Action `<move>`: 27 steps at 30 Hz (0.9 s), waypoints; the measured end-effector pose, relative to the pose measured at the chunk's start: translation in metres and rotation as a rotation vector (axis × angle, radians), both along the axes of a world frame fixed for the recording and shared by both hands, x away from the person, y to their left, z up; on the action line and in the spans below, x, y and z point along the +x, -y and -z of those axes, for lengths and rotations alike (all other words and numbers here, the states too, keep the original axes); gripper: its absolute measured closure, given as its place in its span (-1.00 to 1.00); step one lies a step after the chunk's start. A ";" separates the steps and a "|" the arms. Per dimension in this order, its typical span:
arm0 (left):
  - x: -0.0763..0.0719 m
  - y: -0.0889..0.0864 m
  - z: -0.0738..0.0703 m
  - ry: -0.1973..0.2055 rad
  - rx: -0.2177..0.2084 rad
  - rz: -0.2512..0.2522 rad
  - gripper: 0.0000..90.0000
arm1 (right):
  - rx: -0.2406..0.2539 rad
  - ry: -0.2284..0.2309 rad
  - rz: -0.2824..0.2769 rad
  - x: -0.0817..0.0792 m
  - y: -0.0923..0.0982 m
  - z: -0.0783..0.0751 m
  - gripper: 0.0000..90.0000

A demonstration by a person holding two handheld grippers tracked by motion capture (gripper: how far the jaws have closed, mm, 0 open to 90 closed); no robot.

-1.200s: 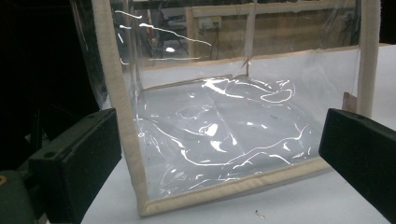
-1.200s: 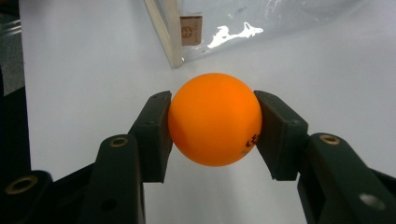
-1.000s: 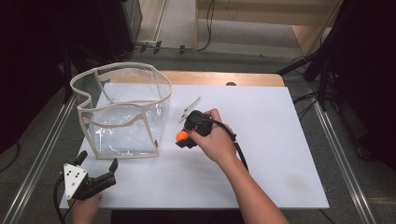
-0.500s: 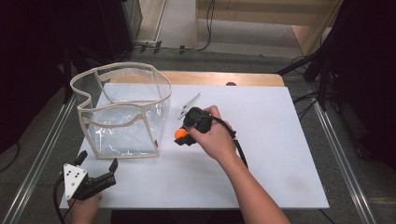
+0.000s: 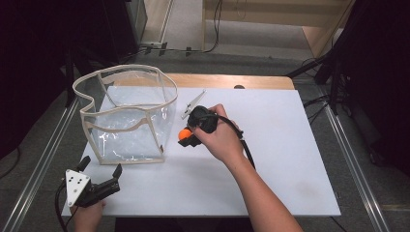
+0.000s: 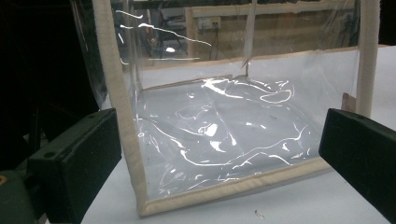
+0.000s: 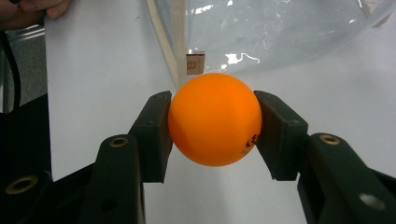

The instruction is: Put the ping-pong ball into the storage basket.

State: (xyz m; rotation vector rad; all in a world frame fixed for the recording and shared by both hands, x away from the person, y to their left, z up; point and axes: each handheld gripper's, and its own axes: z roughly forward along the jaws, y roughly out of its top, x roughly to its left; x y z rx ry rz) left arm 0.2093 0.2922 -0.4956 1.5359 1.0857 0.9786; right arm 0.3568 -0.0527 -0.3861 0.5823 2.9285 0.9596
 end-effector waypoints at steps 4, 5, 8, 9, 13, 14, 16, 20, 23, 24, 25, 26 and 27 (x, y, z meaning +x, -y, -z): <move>0.000 0.000 0.000 -0.001 0.000 0.000 -1.00 | 0.009 0.002 0.000 0.002 0.000 -0.003 0.07; 0.000 0.000 0.000 -0.002 0.002 0.000 -1.00 | 0.009 0.003 -0.005 0.003 0.001 -0.004 0.07; 0.000 0.000 0.000 -0.003 0.001 0.000 -1.00 | 0.009 0.007 -0.011 0.004 0.000 -0.006 0.07; 0.000 0.000 0.000 -0.003 0.000 0.001 -1.00 | 0.008 0.003 -0.005 0.004 0.000 -0.007 0.07; 0.000 0.000 0.000 -0.003 -0.001 0.001 -1.00 | 0.012 0.010 -0.017 0.005 -0.002 -0.010 0.07; 0.000 0.000 0.000 -0.003 -0.001 0.001 -1.00 | 0.011 0.006 -0.012 0.005 -0.002 -0.012 0.07; 0.000 0.000 0.000 -0.003 -0.002 0.001 -1.00 | 0.008 0.008 -0.011 0.005 -0.003 -0.014 0.07; 0.000 -0.001 0.000 -0.002 -0.003 0.001 -1.00 | 0.013 0.009 -0.015 0.006 -0.003 -0.018 0.07; 0.000 -0.001 0.000 -0.002 -0.003 0.001 -1.00 | 0.012 0.009 -0.016 0.007 -0.004 -0.021 0.07; 0.000 -0.001 0.000 -0.002 -0.002 0.001 -1.00 | 0.017 0.010 -0.019 0.008 -0.004 -0.021 0.07; 0.000 -0.001 0.000 -0.003 -0.002 0.001 -1.00 | 0.015 0.004 -0.016 0.007 -0.004 -0.022 0.07; 0.000 -0.001 0.000 -0.003 -0.003 0.001 -1.00 | 0.018 0.009 -0.018 0.008 -0.004 -0.022 0.07; 0.000 -0.001 0.000 -0.003 -0.003 0.001 -1.00 | 0.017 0.010 -0.020 0.008 -0.004 -0.023 0.07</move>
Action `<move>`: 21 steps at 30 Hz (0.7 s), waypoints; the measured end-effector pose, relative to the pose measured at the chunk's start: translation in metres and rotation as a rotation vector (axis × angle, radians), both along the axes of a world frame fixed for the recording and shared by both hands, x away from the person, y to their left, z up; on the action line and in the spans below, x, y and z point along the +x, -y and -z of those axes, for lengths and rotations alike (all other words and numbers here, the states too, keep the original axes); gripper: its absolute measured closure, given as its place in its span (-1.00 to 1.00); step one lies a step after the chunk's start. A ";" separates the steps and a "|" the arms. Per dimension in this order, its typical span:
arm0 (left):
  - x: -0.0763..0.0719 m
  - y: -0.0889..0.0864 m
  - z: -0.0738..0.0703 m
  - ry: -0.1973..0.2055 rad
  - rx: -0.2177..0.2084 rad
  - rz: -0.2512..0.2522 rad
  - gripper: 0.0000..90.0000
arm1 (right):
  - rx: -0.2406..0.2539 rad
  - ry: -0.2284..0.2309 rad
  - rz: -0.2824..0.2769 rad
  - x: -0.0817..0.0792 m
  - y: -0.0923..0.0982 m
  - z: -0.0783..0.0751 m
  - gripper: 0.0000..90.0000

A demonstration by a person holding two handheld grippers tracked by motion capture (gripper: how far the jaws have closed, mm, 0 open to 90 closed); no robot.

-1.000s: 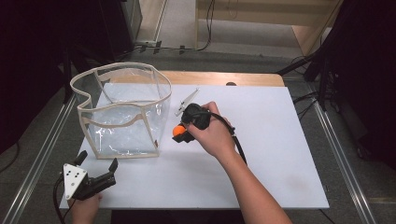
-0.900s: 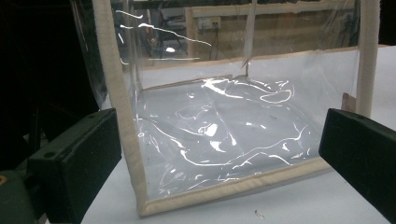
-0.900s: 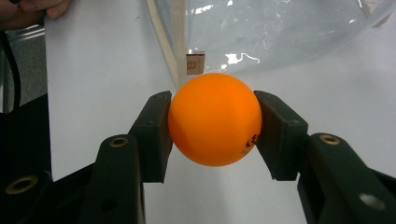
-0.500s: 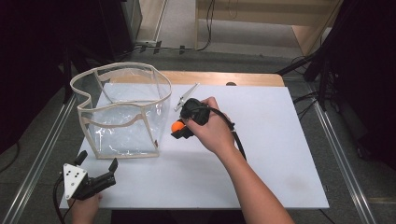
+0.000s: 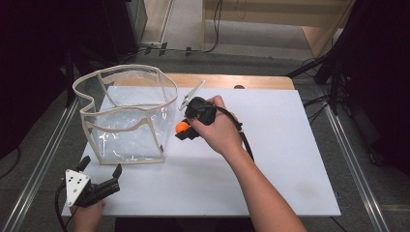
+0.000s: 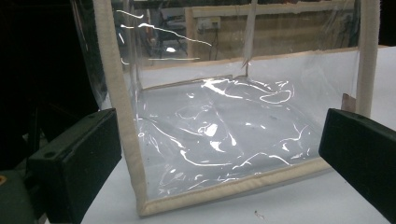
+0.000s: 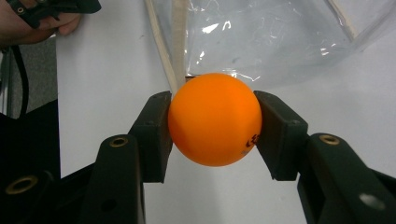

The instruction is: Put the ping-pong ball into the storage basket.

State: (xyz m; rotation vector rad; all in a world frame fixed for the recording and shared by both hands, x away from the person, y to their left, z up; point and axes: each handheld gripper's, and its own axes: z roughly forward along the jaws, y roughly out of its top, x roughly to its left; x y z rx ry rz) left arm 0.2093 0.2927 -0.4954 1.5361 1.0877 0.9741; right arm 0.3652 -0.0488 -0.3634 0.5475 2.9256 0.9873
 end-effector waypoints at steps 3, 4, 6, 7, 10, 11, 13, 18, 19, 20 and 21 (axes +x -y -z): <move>0.000 0.000 0.000 0.000 0.001 0.001 -1.00 | -0.001 0.002 -0.002 0.001 0.000 -0.002 0.07; 0.000 0.000 0.000 0.000 0.000 0.000 -1.00 | 0.002 0.004 -0.004 0.002 0.000 -0.002 0.07; 0.000 0.000 0.000 0.000 0.000 0.001 -1.00 | 0.004 0.006 -0.008 0.003 0.000 -0.003 0.07; 0.000 0.000 0.000 0.000 0.000 0.001 -1.00 | 0.003 0.002 -0.002 0.003 0.000 -0.004 0.07; 0.000 0.000 0.000 -0.001 0.000 0.001 -1.00 | 0.004 0.001 0.003 0.004 0.000 -0.007 0.07; 0.000 0.000 0.000 -0.001 0.000 0.001 -1.00 | 0.005 0.008 -0.005 0.004 0.000 -0.008 0.07; 0.000 0.000 0.000 -0.001 0.000 0.001 -1.00 | 0.005 0.007 -0.003 0.005 -0.001 -0.010 0.07; 0.000 0.000 0.000 -0.002 -0.001 0.001 -1.00 | 0.008 0.007 0.002 0.006 0.000 -0.015 0.07; 0.000 0.000 0.000 -0.002 -0.001 0.000 -1.00 | 0.007 0.009 0.002 0.006 0.000 -0.016 0.07; 0.000 0.000 0.000 -0.002 -0.002 0.001 -1.00 | 0.010 0.006 0.003 0.007 0.000 -0.017 0.07; 0.000 0.000 0.000 -0.001 -0.004 0.000 -1.00 | 0.011 0.008 0.000 0.007 0.000 -0.018 0.07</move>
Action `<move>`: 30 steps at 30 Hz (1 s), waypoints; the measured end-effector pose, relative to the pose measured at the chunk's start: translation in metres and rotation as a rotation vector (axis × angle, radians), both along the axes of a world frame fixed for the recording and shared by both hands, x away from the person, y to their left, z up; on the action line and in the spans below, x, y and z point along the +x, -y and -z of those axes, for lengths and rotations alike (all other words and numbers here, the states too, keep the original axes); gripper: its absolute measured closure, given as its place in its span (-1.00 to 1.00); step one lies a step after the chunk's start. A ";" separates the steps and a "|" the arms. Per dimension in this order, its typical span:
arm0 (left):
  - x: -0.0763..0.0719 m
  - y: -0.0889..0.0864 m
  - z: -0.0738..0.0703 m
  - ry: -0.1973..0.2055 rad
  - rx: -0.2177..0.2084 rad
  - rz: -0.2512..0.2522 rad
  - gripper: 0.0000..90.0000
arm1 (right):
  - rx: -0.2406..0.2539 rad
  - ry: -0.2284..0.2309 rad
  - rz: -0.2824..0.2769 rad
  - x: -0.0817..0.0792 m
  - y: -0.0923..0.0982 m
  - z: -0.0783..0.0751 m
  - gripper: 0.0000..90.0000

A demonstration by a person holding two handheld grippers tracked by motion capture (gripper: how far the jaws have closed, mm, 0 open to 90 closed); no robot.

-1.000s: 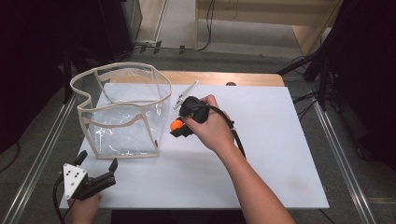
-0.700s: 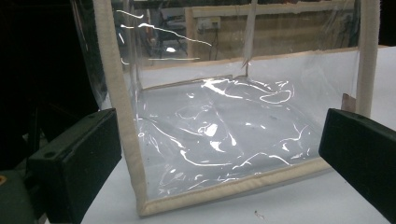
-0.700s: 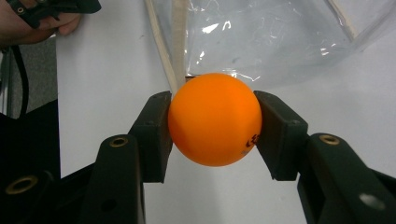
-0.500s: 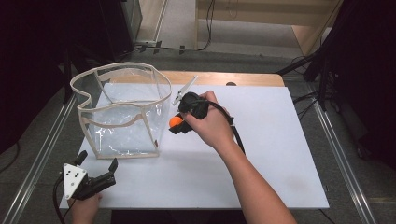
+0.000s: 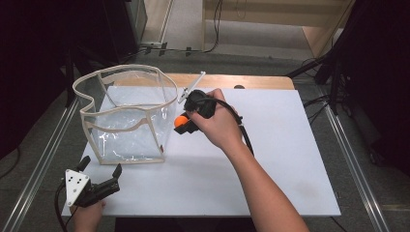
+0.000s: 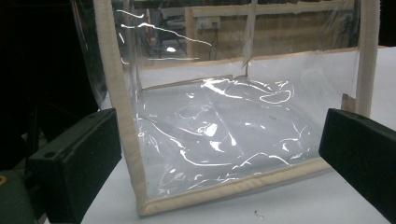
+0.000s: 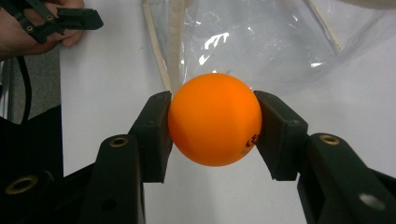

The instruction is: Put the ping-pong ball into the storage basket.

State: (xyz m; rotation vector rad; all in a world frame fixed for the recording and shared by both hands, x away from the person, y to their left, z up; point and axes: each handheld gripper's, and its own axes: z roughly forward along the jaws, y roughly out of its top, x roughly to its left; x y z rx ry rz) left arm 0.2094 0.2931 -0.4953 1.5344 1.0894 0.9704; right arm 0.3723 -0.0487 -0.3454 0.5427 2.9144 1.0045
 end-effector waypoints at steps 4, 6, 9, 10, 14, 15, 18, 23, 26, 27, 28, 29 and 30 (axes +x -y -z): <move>0.000 0.000 0.000 0.000 0.003 0.000 -1.00 | -0.001 0.007 0.000 0.001 0.000 -0.005 0.07; 0.000 0.000 0.000 0.000 0.003 0.000 -1.00 | 0.003 0.011 -0.002 0.002 0.001 -0.008 0.07; 0.000 0.000 0.000 0.001 0.000 0.000 -1.00 | 0.000 0.012 0.000 0.003 0.001 -0.010 0.07; 0.000 0.000 0.000 0.001 0.001 0.000 -1.00 | 0.001 0.009 0.004 0.003 0.001 -0.011 0.07; 0.000 0.000 0.000 0.001 0.001 0.001 -1.00 | 0.006 0.013 0.001 0.005 0.001 -0.013 0.07; 0.000 0.000 0.000 0.001 0.000 0.001 -1.00 | 0.005 0.012 0.002 0.005 0.000 -0.014 0.07; 0.000 0.000 0.000 0.002 -0.001 0.001 -1.00 | 0.008 0.017 -0.004 0.006 -0.001 -0.015 0.07; 0.000 0.000 0.000 0.001 -0.003 0.001 -1.00 | 0.012 0.016 -0.007 0.008 -0.002 -0.017 0.07; 0.000 0.000 0.000 0.000 -0.004 0.002 -1.00 | 0.010 0.013 -0.004 0.010 -0.002 -0.020 0.07; 0.000 0.000 0.000 0.000 -0.003 0.002 -1.00 | 0.014 0.018 -0.007 0.010 -0.002 -0.021 0.07; 0.000 0.000 0.000 0.000 -0.003 0.002 -1.00 | 0.013 0.019 -0.007 0.011 -0.002 -0.022 0.07; 0.000 0.000 0.000 0.000 -0.003 0.002 -1.00 | 0.016 0.021 -0.006 0.011 -0.002 -0.023 0.07; 0.000 0.000 0.000 0.000 -0.003 0.001 -1.00 | 0.013 0.022 -0.004 0.011 -0.002 -0.024 0.07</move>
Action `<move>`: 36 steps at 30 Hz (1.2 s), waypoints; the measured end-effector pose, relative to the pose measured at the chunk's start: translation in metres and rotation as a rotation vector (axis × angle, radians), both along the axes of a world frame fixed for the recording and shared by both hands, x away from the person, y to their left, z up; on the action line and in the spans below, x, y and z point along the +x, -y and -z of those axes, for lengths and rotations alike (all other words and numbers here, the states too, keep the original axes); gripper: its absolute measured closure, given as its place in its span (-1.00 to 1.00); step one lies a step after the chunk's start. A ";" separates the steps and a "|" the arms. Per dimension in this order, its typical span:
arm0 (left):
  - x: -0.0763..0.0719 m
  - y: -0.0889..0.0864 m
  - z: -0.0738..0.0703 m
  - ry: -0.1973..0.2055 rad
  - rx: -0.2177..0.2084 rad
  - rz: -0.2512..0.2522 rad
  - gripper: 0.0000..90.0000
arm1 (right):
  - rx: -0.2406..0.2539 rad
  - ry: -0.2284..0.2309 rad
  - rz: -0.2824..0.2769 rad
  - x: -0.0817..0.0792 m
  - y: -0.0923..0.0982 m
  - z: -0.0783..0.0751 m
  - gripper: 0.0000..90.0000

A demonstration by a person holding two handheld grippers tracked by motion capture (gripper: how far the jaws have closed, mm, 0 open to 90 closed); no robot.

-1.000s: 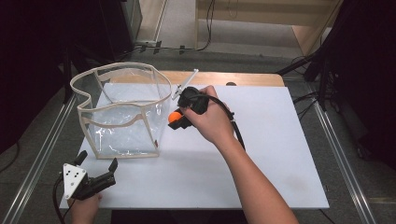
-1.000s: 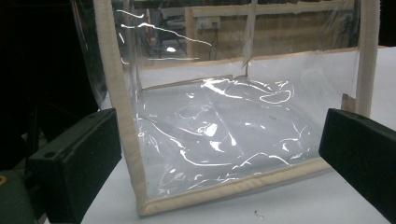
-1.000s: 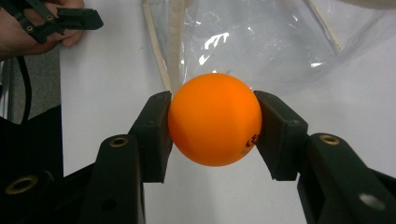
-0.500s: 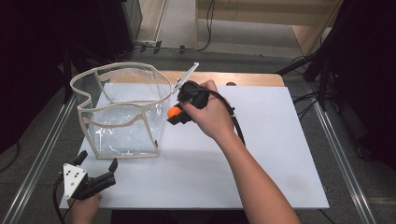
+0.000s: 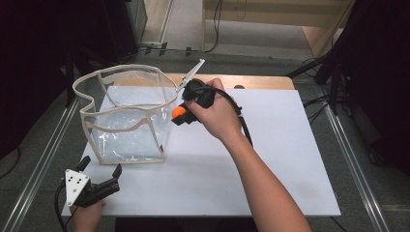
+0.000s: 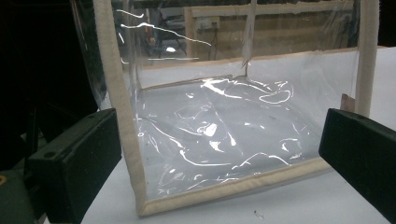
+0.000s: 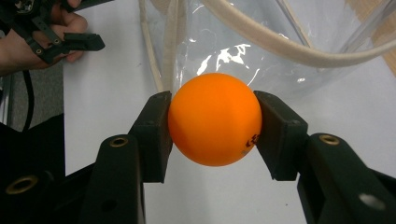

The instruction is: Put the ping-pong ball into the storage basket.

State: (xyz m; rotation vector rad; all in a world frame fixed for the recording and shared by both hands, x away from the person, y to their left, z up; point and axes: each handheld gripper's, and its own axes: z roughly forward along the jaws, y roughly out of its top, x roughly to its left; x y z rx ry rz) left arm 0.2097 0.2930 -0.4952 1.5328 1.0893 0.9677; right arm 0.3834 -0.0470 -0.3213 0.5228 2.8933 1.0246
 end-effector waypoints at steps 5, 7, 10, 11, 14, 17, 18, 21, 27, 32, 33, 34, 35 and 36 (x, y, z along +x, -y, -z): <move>0.000 0.000 0.000 -0.001 -0.002 -0.002 -1.00 | 0.003 -0.001 -0.001 0.001 0.000 -0.008 0.07; 0.000 0.000 0.000 0.000 -0.001 -0.001 -1.00 | -0.004 0.004 -0.002 0.001 0.000 -0.011 0.07; 0.000 0.000 0.000 0.000 0.002 -0.001 -1.00 | 0.004 0.008 -0.002 0.002 0.001 -0.016 0.07; 0.000 0.000 0.000 0.000 0.002 -0.001 -1.00 | 0.004 0.007 0.001 0.003 0.001 -0.017 0.07; 0.000 0.000 0.000 0.000 0.003 -0.002 -1.00 | 0.008 0.011 0.006 0.004 0.002 -0.017 0.07; 0.000 0.000 0.000 0.000 0.004 -0.002 -1.00 | 0.003 0.013 0.004 0.007 0.002 -0.018 0.07; 0.000 0.000 0.000 0.000 0.004 -0.002 -1.00 | 0.010 0.006 0.007 0.008 0.002 -0.019 0.07; 0.000 0.000 0.000 0.000 0.004 -0.002 -1.00 | 0.019 0.010 0.005 0.012 0.002 -0.020 0.07; 0.000 0.000 0.000 0.000 0.000 -0.001 -1.00 | 0.024 0.007 0.014 0.016 0.001 -0.024 0.07; 0.000 0.000 0.000 0.000 0.001 0.001 -1.00 | 0.034 0.016 0.009 0.020 -0.001 -0.026 0.07; 0.000 0.000 0.000 0.000 -0.001 0.000 -1.00 | 0.025 0.013 0.017 0.020 -0.001 -0.028 0.07; 0.000 0.000 0.000 0.000 0.000 0.001 -1.00 | 0.029 0.013 0.019 0.020 -0.001 -0.029 0.07; 0.000 0.000 0.000 -0.002 0.005 0.001 -1.00 | 0.032 0.017 0.016 0.021 -0.001 -0.029 0.07; 0.000 0.000 0.000 -0.002 0.006 0.002 -1.00 | 0.031 0.015 0.019 0.021 -0.002 -0.030 0.07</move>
